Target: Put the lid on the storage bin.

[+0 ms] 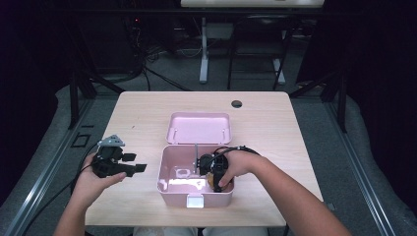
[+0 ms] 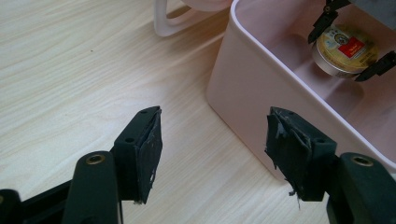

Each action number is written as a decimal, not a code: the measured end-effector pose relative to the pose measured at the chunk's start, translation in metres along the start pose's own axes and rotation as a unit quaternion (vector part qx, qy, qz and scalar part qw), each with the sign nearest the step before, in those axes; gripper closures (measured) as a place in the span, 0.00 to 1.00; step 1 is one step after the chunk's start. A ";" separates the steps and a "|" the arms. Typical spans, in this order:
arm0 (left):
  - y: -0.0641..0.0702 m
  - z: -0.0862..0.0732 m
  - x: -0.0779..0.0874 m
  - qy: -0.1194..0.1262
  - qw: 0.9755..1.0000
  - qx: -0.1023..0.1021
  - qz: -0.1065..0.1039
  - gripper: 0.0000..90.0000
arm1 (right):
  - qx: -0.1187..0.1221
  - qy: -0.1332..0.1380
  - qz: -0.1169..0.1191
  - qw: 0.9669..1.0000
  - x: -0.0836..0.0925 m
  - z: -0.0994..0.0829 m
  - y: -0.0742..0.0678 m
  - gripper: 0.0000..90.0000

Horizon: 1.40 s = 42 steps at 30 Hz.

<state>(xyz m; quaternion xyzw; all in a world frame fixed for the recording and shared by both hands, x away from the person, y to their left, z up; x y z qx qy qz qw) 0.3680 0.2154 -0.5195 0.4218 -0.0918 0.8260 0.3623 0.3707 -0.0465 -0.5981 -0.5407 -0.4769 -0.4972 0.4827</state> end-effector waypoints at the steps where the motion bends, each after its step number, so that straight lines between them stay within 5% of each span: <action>1: 0.000 0.000 0.000 0.000 1.000 0.000 0.000 0.40 | -0.002 0.000 0.001 1.000 0.000 0.000 0.000 0.20; 24: 0.003 0.000 -0.002 -0.002 1.000 -0.004 -0.002 0.40 | -0.037 0.037 -0.011 0.999 0.040 -0.002 -0.004 0.22; 42: 0.008 0.003 -0.005 0.000 1.000 -0.010 -0.005 0.41 | -0.077 0.085 -0.030 0.993 0.077 -0.015 -0.003 0.29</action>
Point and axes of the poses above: each handheld gripper's, and its own axes: x roughly backward along the jaws, z roughly out of its top, y roughly to its right, the point moved 8 cm from there along -x, roughly forward along the jaws, and after that the axes turned 4 degrees about -y, right-handed, at the moved point
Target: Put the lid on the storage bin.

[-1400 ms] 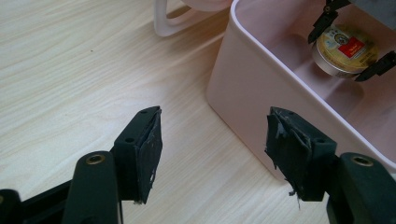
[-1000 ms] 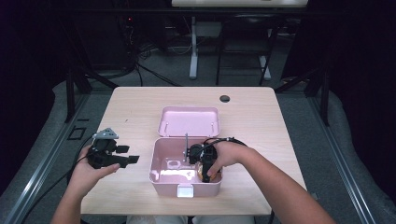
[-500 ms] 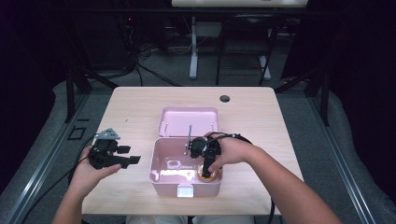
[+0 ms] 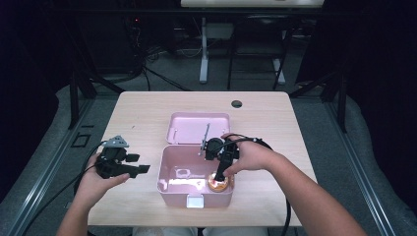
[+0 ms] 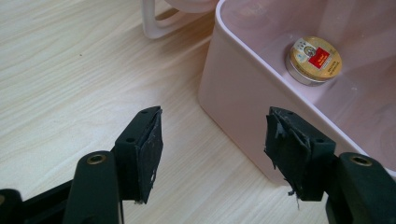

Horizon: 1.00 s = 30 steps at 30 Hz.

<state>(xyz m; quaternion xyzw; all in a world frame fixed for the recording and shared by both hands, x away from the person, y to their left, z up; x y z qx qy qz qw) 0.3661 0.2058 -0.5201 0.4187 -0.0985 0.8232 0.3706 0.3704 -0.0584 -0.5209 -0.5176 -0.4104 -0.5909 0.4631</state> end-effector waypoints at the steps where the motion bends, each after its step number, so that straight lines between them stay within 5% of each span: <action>1: 0.000 0.000 0.000 0.001 1.000 -0.001 0.000 0.41 | -0.003 0.003 -0.001 1.000 0.002 0.000 0.001 0.29; 14: 0.006 0.003 -0.001 0.006 1.000 -0.020 -0.001 0.43 | -0.045 0.015 -0.014 0.999 0.015 -0.013 0.014 0.28; 22: 0.007 0.004 0.000 0.006 1.000 -0.019 -0.002 0.43 | -0.092 0.030 -0.036 0.995 0.023 -0.021 0.027 0.28; 30: 0.008 0.004 -0.002 0.004 1.000 -0.012 -0.005 0.43 | -0.110 0.027 -0.042 0.993 0.026 -0.032 0.033 0.29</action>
Point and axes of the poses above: each handheld gripper's, and its own axes: x roughly backward along the jaws, z roughly out of its top, y roughly to its right, the point moved 8 cm from there along -x, roughly forward along the jaws, and after that the axes turned 4 degrees about -y, right-handed, at the moved point
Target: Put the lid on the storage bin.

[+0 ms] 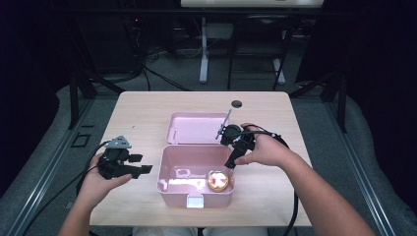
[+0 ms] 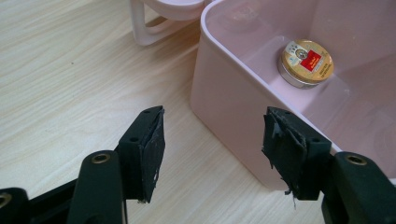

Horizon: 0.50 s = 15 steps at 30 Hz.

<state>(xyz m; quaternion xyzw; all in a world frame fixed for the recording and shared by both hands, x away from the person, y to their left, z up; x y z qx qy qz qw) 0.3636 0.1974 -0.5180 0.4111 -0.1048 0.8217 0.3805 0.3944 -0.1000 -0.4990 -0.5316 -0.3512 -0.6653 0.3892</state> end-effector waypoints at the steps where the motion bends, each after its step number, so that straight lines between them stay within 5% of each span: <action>1: 0.000 0.000 0.000 0.001 1.000 0.000 0.001 0.43 | -0.003 0.002 -0.002 1.000 0.000 -0.001 0.001 0.29; 15: 0.004 0.005 0.001 0.016 1.000 0.005 -0.001 0.40 | -0.072 0.061 -0.017 0.995 -0.002 -0.009 0.015 0.29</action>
Point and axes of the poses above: each handheld gripper's, and its own axes: x roughly backward along the jaws, z roughly out of its top, y roughly to its right, the point moved 8 cm from there along -x, roughly forward along the jaws, and after that the axes turned 4 degrees about -y, right-handed, at the moved point
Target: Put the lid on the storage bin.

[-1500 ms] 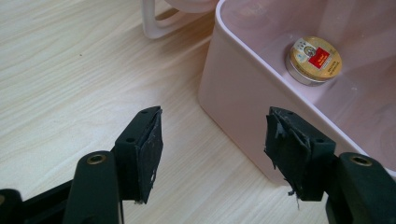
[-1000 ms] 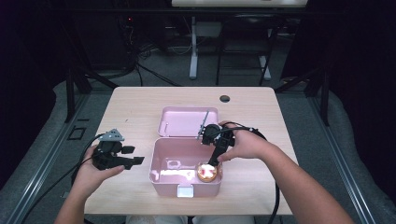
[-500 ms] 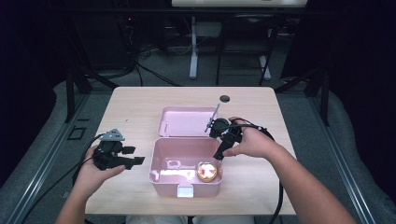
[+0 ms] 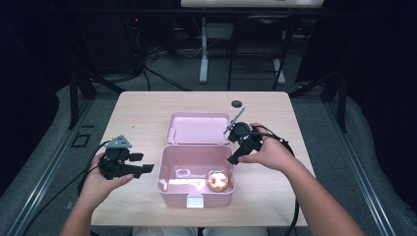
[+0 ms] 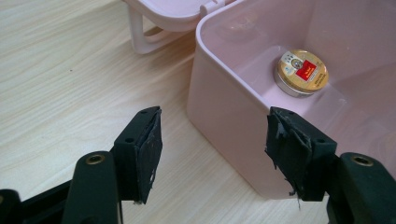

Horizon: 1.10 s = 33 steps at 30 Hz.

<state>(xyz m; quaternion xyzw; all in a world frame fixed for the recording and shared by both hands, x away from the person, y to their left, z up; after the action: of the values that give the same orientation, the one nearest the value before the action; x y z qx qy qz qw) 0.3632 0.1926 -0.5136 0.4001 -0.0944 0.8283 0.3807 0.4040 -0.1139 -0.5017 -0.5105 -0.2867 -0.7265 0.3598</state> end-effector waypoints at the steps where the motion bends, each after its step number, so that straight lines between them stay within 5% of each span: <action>1: 0.000 0.000 0.000 0.000 1.000 -0.001 -0.001 0.40 | -0.004 0.003 0.002 1.000 -0.001 -0.001 0.001 0.27; 14: 0.005 0.006 0.000 0.018 1.000 -0.004 -0.001 0.37 | -0.049 0.074 0.014 0.996 0.006 -0.003 0.010 0.18; 24: 0.011 0.006 -0.004 0.012 1.000 -0.016 0.014 0.41 | -0.074 0.102 -0.006 0.992 -0.002 -0.006 0.016 0.26; 33: 0.013 0.006 -0.006 0.011 0.999 -0.025 0.022 0.47 | -0.118 0.156 -0.025 0.980 0.000 0.000 0.025 0.39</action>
<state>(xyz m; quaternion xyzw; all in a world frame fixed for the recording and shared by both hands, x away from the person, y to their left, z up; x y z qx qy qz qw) 0.3596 0.1776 -0.5117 0.3789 -0.1193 0.8382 0.3735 0.4250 -0.1283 -0.5005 -0.4218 -0.1524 -0.8349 0.3191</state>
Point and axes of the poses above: each handheld gripper's, and its own axes: x roughly backward along the jaws, z roughly out of its top, y roughly to its right, the point moved 8 cm from there along -x, roughly forward along the jaws, and after that the axes turned 4 degrees about -y, right-handed, at the moved point
